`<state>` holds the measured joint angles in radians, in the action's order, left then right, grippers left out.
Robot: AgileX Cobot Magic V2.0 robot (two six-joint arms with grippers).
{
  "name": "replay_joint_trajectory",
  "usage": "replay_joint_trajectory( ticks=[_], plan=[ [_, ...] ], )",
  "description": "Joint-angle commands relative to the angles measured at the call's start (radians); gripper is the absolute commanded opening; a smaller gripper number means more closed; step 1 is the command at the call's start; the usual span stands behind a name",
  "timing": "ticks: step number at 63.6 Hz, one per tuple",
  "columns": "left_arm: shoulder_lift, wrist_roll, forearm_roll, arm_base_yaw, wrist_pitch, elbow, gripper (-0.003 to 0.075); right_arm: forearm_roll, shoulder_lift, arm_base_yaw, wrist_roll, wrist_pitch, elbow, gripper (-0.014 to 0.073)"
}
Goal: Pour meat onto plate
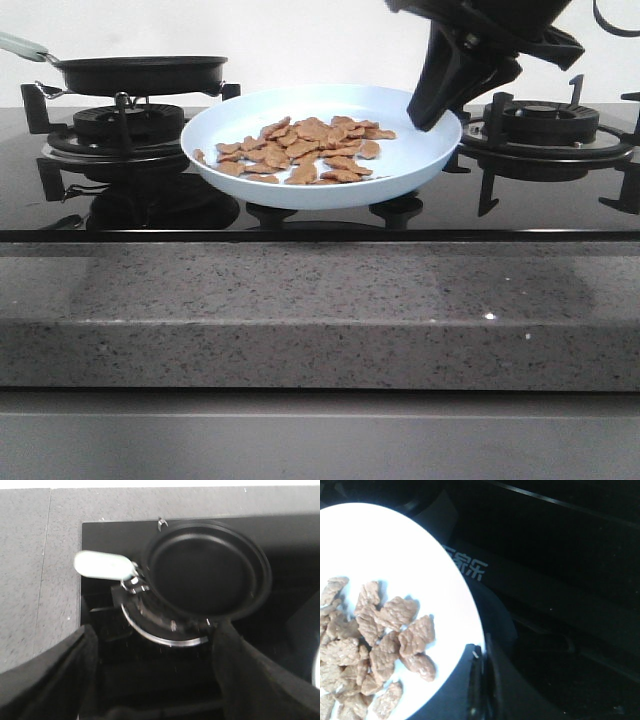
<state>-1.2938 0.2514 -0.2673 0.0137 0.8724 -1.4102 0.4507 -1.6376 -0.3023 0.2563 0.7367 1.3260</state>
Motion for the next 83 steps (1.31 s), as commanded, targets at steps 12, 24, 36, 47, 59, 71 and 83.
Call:
replay_joint_trajectory(
  ticks=[12,24,36,47,59,71,83],
  plan=[
    [0.189,-0.244,0.304,-0.223,-0.022,0.131,0.0472,0.024,0.05,0.002,0.014,-0.034,0.023,-0.0067],
    [0.338,-0.288,0.309,-0.272,-0.022,0.296,0.0472,0.024,0.05,0.002,0.014,-0.034,0.023,-0.0067],
    [0.5,-0.289,0.309,-0.273,-0.024,0.456,0.0472,0.024,0.05,0.002,0.014,-0.034,0.023,-0.0067],
    [0.622,-0.289,0.294,-0.273,-0.024,0.547,0.0472,0.024,0.05,0.002,0.014,-0.034,0.023,-0.0067],
    [0.671,-0.289,0.287,-0.273,-0.029,0.588,0.0472,0.024,0.05,0.002,0.014,-0.034,0.023,-0.0067],
    [0.673,-0.289,0.287,-0.273,-0.038,0.591,0.0472,0.028,0.048,0.004,0.014,-0.028,0.031,-0.0067],
    [0.673,-0.289,0.287,-0.273,-0.046,0.591,0.0472,0.077,0.027,0.052,0.014,0.049,0.143,-0.0067]
  ],
)
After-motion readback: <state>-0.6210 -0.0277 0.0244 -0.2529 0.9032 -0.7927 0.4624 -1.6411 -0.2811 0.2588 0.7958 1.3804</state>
